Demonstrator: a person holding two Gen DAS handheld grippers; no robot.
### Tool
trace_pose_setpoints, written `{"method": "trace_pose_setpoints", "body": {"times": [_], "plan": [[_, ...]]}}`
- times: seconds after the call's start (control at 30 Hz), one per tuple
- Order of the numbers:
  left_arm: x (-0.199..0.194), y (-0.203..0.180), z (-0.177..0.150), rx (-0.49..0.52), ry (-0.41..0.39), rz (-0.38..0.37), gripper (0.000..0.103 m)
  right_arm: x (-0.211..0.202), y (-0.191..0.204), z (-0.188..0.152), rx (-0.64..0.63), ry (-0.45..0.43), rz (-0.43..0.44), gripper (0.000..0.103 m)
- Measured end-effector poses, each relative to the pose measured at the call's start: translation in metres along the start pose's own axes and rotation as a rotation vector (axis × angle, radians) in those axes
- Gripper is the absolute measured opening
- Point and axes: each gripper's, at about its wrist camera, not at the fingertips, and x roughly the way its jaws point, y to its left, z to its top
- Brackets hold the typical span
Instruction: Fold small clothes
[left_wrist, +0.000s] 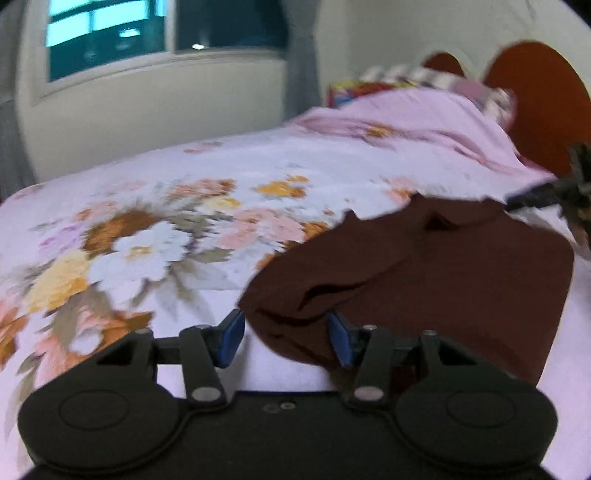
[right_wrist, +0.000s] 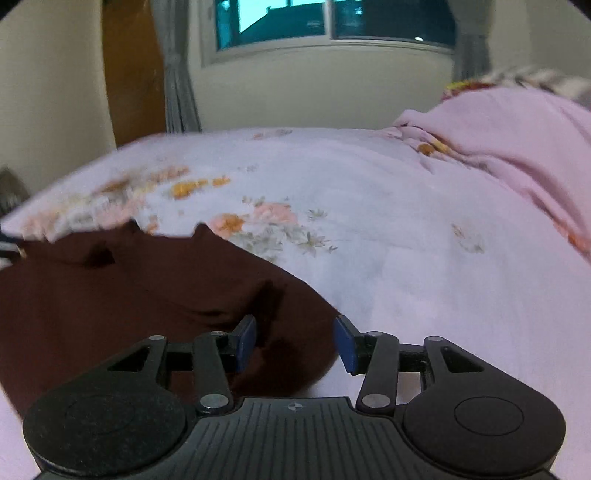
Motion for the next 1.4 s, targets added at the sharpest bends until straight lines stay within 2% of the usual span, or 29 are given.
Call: {"method": "trace_pose_setpoints", "body": {"times": [0.07, 0.13, 0.27, 0.37, 0.4, 0.43, 0.47, 0.5, 0.53, 0.57, 0.6, 0.63, 0.67, 0.7, 0.77, 0.8, 0.83, 0.9, 0.93, 0.97, 1.0, 1.03, 1.07, 1.13, 1.17, 1.2, 1.3, 1.37, 1.4], "plan": [[0.012, 0.005, 0.003, -0.006, 0.016, -0.008, 0.049, 0.013, 0.006, 0.001, -0.062, 0.011, 0.005, 0.047], [0.018, 0.013, 0.003, -0.046, -0.007, -0.057, 0.048, 0.034, 0.008, 0.005, -0.081, 0.02, 0.033, 0.047], [0.029, 0.025, 0.006, -0.083, -0.05, -0.087, 0.048, 0.048, 0.009, 0.014, -0.097, -0.038, 0.073, 0.047], [0.036, 0.026, 0.007, -0.081, -0.068, -0.135, 0.048, 0.053, 0.012, 0.019, -0.112, -0.04, 0.131, 0.047], [0.039, 0.027, 0.008, -0.094, -0.075, -0.152, 0.048, 0.057, 0.012, 0.02, -0.1, -0.031, 0.154, 0.042], [0.041, 0.03, 0.008, -0.13, -0.087, -0.178, 0.047, 0.058, 0.011, 0.021, -0.084, -0.031, 0.167, 0.03], [0.044, 0.033, 0.01, -0.164, -0.099, -0.199, 0.036, 0.059, 0.008, 0.023, -0.059, -0.023, 0.172, 0.006], [0.048, 0.039, 0.013, -0.217, -0.109, -0.225, 0.027, 0.058, 0.003, 0.025, -0.013, -0.037, 0.176, 0.007], [0.051, 0.043, 0.015, -0.251, -0.118, -0.24, 0.025, 0.053, -0.003, 0.027, 0.038, -0.069, 0.184, 0.007], [0.056, 0.046, 0.019, -0.271, -0.117, -0.25, 0.018, 0.052, -0.008, 0.03, 0.083, -0.082, 0.199, 0.006], [0.062, 0.048, 0.024, -0.284, -0.099, -0.236, 0.007, 0.052, -0.012, 0.033, 0.127, -0.086, 0.21, 0.006], [0.068, 0.051, 0.028, -0.308, -0.085, -0.225, 0.006, 0.051, -0.015, 0.037, 0.165, -0.087, 0.224, 0.006], [0.076, 0.055, 0.032, -0.338, -0.064, -0.214, 0.009, 0.053, -0.019, 0.039, 0.199, -0.084, 0.23, 0.006], [0.082, 0.057, 0.035, -0.353, -0.052, -0.181, 0.006, 0.056, -0.022, 0.042, 0.241, -0.071, 0.214, 0.004], [0.097, 0.063, 0.039, -0.403, -0.005, -0.135, 0.009, 0.066, -0.033, 0.046, 0.343, -0.023, 0.17, 0.004], [0.107, 0.065, 0.039, -0.422, 0.059, -0.064, 0.018, 0.071, -0.038, 0.045, 0.386, 0.009, 0.13, 0.004], [0.11, 0.065, 0.038, -0.431, 0.082, -0.025, 0.024, 0.076, -0.041, 0.044, 0.411, 0.044, 0.096, 0.004], [0.095, 0.064, 0.032, -0.464, 0.049, -0.003, 0.028, 0.068, -0.049, 0.038, 0.479, 0.045, 0.053, 0.005], [0.083, 0.063, 0.027, -0.476, 0.037, -0.006, 0.03, 0.056, -0.054, 0.032, 0.525, 0.018, 0.075, 0.005], [0.065, 0.058, 0.022, -0.466, 0.019, -0.02, 0.038, 0.04, -0.059, 0.023, 0.584, -0.012, 0.136, 0.006], [0.047, 0.05, 0.016, -0.434, 0.004, -0.036, 0.056, 0.024, -0.063, 0.015, 0.627, -0.023, 0.183, 0.006], [0.028, 0.039, 0.008, -0.396, 0.003, -0.038, 0.066, 0.002, -0.062, 0.003, 0.636, -0.032, 0.228, 0.006], [0.011, 0.028, 0.001, -0.36, -0.001, -0.043, 0.081, -0.015, -0.057, -0.007, 0.61, -0.025, 0.233, 0.006], [-0.018, 0.008, -0.016, -0.32, -0.015, -0.118, 0.076, -0.043, -0.048, -0.029, 0.595, 0.007, 0.244, 0.012], [-0.028, 0.0, -0.024, -0.319, -0.009, -0.164, 0.057, -0.052, -0.041, -0.038, 0.594, 0.029, 0.259, 0.022], [-0.033, -0.006, -0.029, -0.322, 0.004, -0.192, 0.038, -0.061, -0.035, -0.047, 0.591, 0.035, 0.267, 0.024], [-0.035, -0.026, -0.041, -0.276, 0.045, -0.164, 0.038, -0.075, -0.017, -0.062, 0.562, 0.042, 0.304, 0.024], [-0.032, -0.03, -0.043, -0.289, 0.047, -0.172, 0.043, -0.076, -0.01, -0.063, 0.548, 0.038, 0.321, 0.024], [-0.031, -0.035, -0.043, -0.26, 0.055, -0.162, 0.043, -0.076, -0.006, -0.061, 0.534, 0.04, 0.321, 0.024]]}}
